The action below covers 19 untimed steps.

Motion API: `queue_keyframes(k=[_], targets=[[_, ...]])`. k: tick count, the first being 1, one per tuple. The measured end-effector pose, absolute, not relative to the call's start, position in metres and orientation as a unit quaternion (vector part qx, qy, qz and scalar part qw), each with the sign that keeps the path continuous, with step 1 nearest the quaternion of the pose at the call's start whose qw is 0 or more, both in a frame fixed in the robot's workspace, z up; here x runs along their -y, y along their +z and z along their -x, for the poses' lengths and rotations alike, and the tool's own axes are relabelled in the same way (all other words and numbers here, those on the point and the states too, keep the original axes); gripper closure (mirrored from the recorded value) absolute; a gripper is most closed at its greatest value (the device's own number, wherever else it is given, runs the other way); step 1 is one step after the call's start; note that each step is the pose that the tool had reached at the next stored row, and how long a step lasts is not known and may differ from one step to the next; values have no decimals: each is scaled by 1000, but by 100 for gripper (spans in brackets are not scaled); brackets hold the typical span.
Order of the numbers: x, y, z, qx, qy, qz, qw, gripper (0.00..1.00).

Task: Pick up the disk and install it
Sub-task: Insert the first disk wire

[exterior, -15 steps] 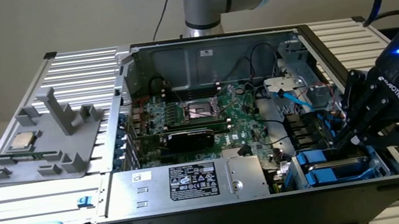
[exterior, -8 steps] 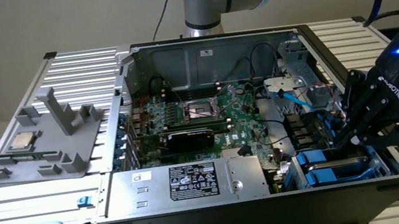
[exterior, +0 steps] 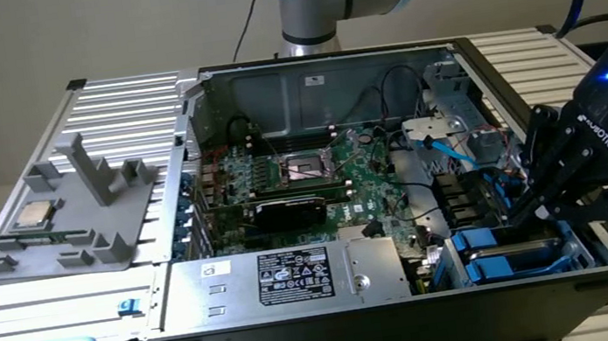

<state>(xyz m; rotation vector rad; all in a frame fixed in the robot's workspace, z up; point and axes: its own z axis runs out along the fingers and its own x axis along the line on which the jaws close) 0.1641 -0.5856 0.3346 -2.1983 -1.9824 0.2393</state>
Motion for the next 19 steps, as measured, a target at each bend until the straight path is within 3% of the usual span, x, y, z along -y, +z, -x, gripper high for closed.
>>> queue_keyframes(k=[19], targets=[[586,336,-164,653,79,748,87,84]])
